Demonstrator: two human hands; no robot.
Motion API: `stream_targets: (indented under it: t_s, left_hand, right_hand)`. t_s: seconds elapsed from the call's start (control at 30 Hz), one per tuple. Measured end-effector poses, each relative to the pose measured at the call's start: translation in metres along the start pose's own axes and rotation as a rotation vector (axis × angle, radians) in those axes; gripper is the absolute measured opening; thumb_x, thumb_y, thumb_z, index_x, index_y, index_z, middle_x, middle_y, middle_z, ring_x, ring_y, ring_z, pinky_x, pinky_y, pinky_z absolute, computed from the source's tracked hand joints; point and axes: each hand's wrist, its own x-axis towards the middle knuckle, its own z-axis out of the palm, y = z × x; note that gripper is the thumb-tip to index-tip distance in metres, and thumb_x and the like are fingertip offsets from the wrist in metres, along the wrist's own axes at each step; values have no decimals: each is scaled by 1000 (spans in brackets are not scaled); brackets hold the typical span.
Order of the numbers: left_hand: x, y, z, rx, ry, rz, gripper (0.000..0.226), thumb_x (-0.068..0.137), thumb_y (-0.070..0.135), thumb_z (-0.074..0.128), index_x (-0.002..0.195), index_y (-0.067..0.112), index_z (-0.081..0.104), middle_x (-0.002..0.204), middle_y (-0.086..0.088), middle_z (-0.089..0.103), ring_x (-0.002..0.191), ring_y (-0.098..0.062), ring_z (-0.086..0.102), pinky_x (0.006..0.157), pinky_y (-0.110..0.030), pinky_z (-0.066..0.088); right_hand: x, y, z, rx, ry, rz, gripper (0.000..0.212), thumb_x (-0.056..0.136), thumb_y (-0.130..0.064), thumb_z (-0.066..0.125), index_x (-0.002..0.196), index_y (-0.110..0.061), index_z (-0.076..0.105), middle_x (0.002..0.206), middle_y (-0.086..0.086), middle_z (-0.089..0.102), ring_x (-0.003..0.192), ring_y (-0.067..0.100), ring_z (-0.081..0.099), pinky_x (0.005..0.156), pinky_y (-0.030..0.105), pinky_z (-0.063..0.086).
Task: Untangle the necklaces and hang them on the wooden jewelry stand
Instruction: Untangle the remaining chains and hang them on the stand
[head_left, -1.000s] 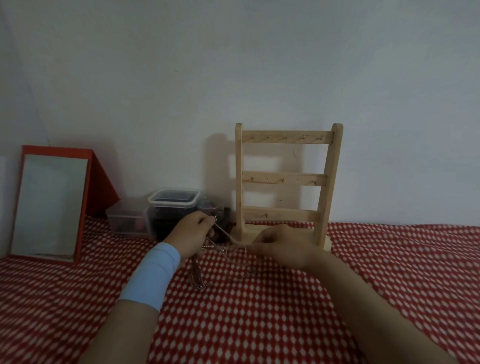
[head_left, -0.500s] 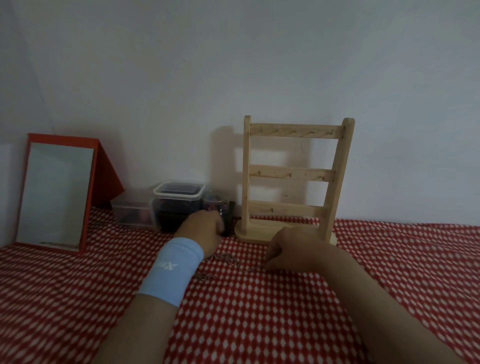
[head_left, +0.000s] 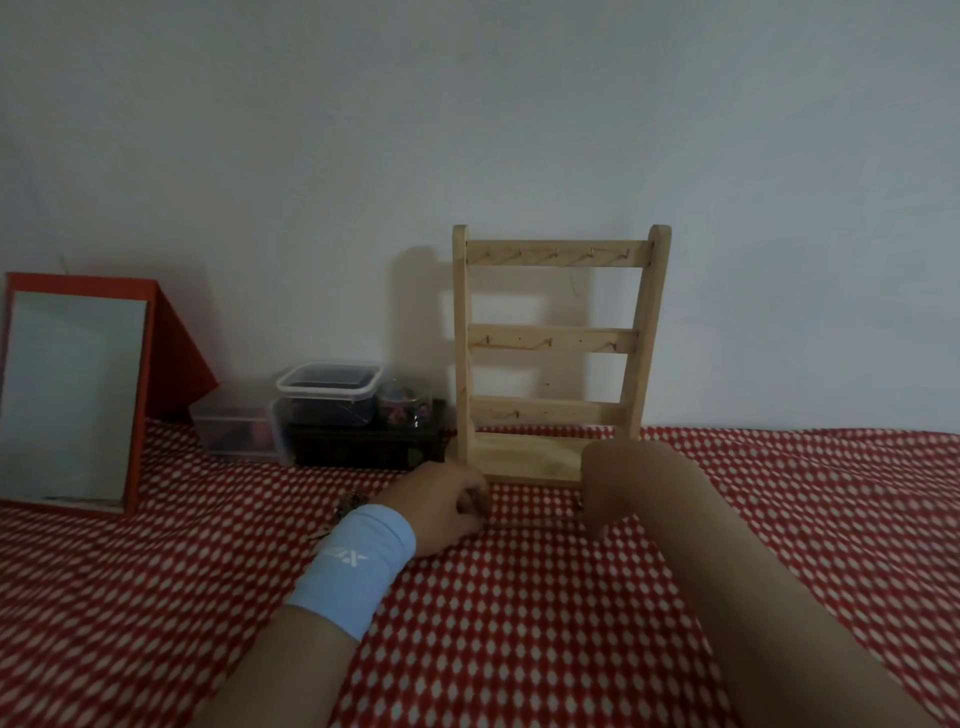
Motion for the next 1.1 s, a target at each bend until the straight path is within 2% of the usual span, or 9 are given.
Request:
stream_targets:
  t_s: [0.17,0.27,0.33,0.43,0.57,0.67,0.8,0.97,1.1]
  left_hand:
    - [5,4,6,-253,25,-13,16,88,27,70,103,24,67,101,7,69,95,-8,64,90,-28,52]
    - [-1,-6,-12,-362,43,-100,10,93,21,64,100,26,69,99,9,69,95,-6,64,91,-24,50]
    - [-6,-16,-24,-307,14,-135,14,92,24,66,103,30,70,104,16,66,99,-2,62,96,-24,48]
    - [-12,-20,-28,-132,-149,-166,27,83,33,76,109,34,72,105,24,60,103,0,57,99,-23,44]
    - [-12,-29,-30,18,-104,-215,10,83,24,76,92,26,78,94,19,68,91,1,61,97,-24,49]
    - [-12,-40,-38,92,-120,-290,10,85,21,73,92,25,78,105,10,70,101,-9,63,98,-30,51]
    - [-11,-33,-32,27,-143,-252,20,79,26,79,98,32,73,105,15,62,104,-8,60,97,-27,50]
    - [-9,-30,-25,-14,-40,-162,7,84,24,75,91,24,76,91,17,67,86,1,60,83,-16,44]
    - [-11,-29,-29,-244,57,-118,5,91,21,65,89,20,70,84,7,74,82,-7,69,87,-26,53]
  right_hand:
    - [-1,-32,5,269,93,-307,25,85,-44,74,102,-25,72,95,-6,70,89,11,65,81,26,53]
    - [6,-47,18,302,84,-371,34,85,-40,77,114,-23,72,104,-4,71,95,13,64,86,26,53]
    - [9,-43,21,316,138,-387,25,87,-38,77,108,-24,77,100,-9,71,93,8,63,86,24,52]
    - [10,-34,20,330,148,-380,14,88,-35,76,100,-27,80,90,-18,67,85,1,59,71,14,41]
    - [7,-31,16,285,150,-355,15,91,-34,74,104,-28,79,97,-17,67,80,-2,54,61,9,31]
    - [5,-30,13,240,159,-341,17,93,-27,71,109,-30,78,115,-14,68,94,1,58,65,9,33]
    - [6,-51,20,225,192,-372,32,93,-14,65,121,-28,72,123,-7,63,113,13,57,97,26,49]
    - [12,-71,37,342,346,-481,17,95,-32,68,103,-21,79,99,-7,69,81,2,54,68,10,38]
    - [13,-69,37,575,339,-469,15,102,-33,57,94,-25,68,90,-10,64,83,7,58,69,17,42]
